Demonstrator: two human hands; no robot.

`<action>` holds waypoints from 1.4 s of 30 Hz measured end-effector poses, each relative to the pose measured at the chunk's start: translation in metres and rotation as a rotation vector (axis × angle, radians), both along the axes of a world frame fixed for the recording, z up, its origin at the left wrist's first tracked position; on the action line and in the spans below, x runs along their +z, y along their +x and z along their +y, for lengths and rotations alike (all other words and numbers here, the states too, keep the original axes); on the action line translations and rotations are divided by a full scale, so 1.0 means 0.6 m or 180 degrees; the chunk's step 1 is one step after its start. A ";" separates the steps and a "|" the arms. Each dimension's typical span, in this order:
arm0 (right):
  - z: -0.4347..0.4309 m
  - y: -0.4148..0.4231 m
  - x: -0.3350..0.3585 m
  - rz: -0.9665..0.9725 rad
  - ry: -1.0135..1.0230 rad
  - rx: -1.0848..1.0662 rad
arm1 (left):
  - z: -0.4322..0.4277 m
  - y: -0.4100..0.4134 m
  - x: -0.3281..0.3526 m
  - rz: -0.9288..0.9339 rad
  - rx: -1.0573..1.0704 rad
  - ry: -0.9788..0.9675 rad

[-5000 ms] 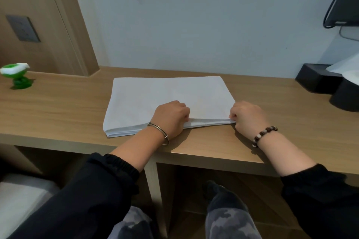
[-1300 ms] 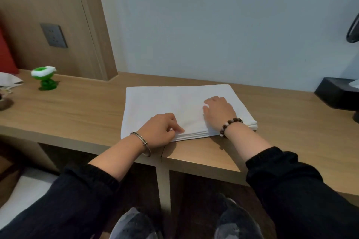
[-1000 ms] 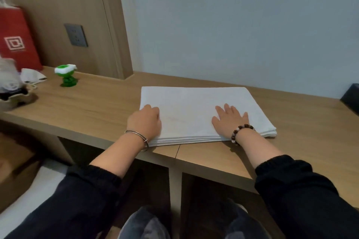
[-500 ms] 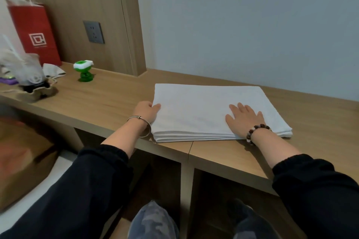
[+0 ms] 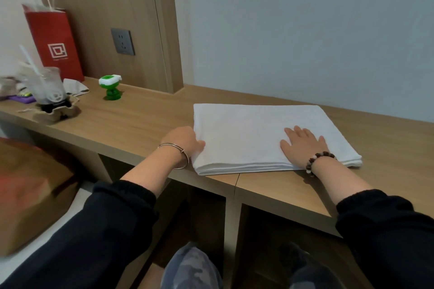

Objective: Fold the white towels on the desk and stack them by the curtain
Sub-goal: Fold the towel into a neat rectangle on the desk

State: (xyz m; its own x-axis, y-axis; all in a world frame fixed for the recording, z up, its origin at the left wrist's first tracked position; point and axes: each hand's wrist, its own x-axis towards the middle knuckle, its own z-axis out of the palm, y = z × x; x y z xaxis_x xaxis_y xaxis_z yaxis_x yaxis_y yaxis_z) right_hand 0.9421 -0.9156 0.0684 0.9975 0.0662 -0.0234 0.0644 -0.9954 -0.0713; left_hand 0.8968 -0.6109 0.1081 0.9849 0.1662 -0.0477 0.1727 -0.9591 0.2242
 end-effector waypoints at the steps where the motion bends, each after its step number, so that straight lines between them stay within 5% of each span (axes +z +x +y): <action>1: -0.001 0.000 0.000 0.0040 -0.0020 0.0020 | -0.001 -0.001 0.010 -0.0124 0.0011 0.0261; 5: -0.005 0.001 0.001 0.0237 -0.0147 0.0107 | -0.038 0.011 0.024 -0.1149 -0.0912 0.0765; 12: 0.000 -0.024 0.001 0.0199 -0.0135 0.0168 | -0.208 0.091 -0.012 0.0222 -0.1821 0.0687; 23: 0.015 -0.038 0.012 0.0190 0.0051 0.0007 | -0.084 0.132 -0.049 0.0136 -0.0522 0.0592; 28: 0.061 0.002 0.058 0.0093 -0.0172 -0.0207 | -0.088 0.131 -0.055 0.0145 -0.0517 0.0666; 34: 0.140 0.087 0.031 0.0282 -0.0040 0.0562 | -0.084 0.137 -0.061 0.0136 -0.0517 0.0636; 42: -0.042 0.153 0.027 0.0336 0.0042 -0.0728 | -0.078 0.131 -0.064 0.0097 -0.0851 0.0639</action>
